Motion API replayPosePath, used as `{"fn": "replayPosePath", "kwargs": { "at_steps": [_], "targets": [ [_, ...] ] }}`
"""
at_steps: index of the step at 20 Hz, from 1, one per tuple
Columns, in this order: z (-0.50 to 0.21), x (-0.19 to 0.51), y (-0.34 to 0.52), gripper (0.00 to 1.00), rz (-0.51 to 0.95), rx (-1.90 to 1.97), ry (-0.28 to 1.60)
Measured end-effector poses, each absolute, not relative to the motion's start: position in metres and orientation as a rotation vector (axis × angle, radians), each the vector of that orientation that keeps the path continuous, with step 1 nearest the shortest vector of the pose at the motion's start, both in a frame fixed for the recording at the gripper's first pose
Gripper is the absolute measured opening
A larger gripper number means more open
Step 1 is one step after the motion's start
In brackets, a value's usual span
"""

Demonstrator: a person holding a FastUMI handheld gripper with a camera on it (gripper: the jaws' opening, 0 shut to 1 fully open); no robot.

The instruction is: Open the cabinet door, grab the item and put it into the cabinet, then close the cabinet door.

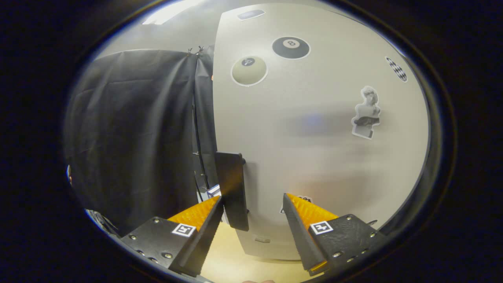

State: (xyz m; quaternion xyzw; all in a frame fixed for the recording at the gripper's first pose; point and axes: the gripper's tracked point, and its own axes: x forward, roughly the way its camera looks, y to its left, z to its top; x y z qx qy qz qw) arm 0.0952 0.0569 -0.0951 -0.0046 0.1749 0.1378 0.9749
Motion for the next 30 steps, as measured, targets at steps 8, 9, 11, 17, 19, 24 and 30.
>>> {"fn": "replayPosePath", "kwargs": {
  "at_steps": [8, 9, 11, 17, 19, 24, 30],
  "targets": [
    [-0.096, 0.094, 0.058, 0.9, 0.262, -0.021, 0.337],
    [-0.096, 0.093, 0.058, 0.9, 0.26, -0.027, 0.335],
    [-0.095, 0.093, 0.058, 0.9, 0.257, -0.038, 0.332],
    [-0.096, 0.092, 0.058, 0.9, 0.251, -0.041, 0.329],
    [-0.095, 0.091, 0.059, 0.9, 0.253, -0.041, 0.327],
    [-0.093, 0.092, 0.054, 0.91, 0.222, -0.061, 0.314],
    [-0.041, 0.078, 0.027, 0.91, 0.139, -0.035, 0.209]
  ]
}}
